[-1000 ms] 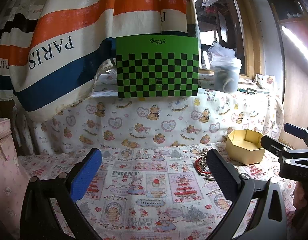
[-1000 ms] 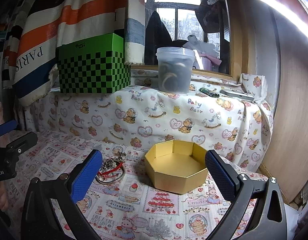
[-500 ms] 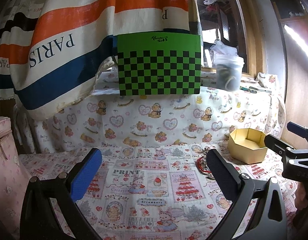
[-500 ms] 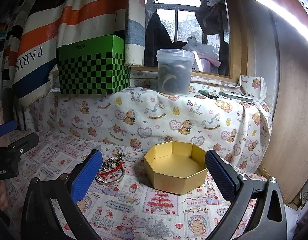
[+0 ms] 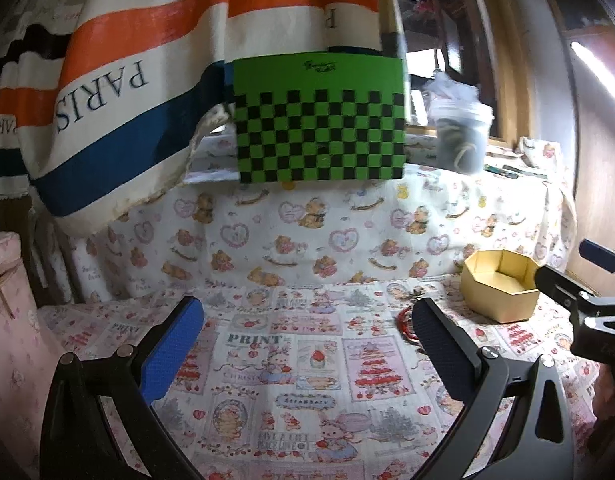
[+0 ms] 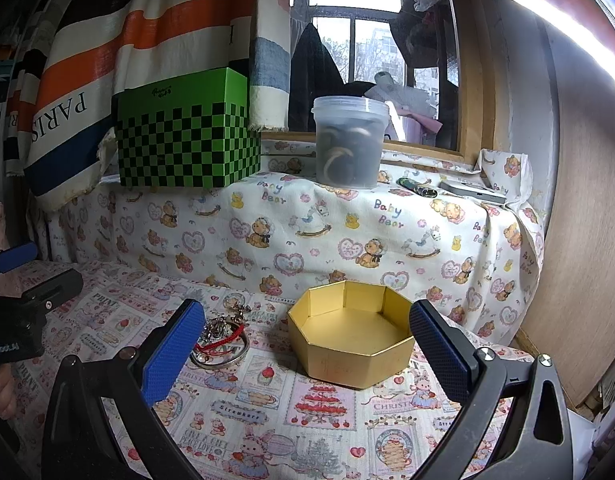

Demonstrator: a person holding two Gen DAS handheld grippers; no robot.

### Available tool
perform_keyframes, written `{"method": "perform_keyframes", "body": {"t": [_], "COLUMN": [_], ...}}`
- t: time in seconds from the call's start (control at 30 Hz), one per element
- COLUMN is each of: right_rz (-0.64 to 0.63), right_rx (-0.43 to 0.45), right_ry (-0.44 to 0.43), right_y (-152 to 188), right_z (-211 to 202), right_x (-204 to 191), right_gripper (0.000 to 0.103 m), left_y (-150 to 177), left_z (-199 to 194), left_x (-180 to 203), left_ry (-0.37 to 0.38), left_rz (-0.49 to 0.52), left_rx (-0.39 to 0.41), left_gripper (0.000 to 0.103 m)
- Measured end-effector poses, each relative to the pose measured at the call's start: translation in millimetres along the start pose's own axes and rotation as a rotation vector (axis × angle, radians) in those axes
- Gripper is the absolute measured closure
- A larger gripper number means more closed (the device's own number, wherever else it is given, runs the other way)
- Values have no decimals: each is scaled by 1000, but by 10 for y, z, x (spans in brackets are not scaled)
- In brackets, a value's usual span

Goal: Organize jewelry

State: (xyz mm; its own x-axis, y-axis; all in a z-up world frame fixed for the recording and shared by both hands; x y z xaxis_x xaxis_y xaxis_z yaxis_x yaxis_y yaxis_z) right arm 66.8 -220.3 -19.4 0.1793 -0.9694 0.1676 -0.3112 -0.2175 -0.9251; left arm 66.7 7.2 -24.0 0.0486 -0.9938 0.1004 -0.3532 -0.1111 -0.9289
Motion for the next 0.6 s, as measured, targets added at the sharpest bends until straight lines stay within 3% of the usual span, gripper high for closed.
{"method": "perform_keyframes", "body": {"t": [0.6], "right_rz": [-11], "right_rx": [-14], "right_ry": [-2], "right_y": [17], "right_z": [50], "right_x": [-10], "right_gripper": [0], "left_y": [-8], "left_z": [-48], "left_x": [54], "left_ry": [12], "left_rz": [16], "left_rx": [16], "left_gripper": [0]}}
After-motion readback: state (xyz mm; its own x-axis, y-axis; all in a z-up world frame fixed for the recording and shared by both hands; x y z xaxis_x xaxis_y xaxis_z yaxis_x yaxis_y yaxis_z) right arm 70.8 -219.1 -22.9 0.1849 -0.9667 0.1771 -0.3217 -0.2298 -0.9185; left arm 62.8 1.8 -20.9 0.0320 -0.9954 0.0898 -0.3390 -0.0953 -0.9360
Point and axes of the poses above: each gripper's, at about its wrist camera, not at the fingertips, and z roughly the way its jaws point, x to its right, y to its underside, the point moved 6 cm from there along z, roughly the way its jaws point, and after that the axes turned 7 degrees about -z, right-handed, at the moved point
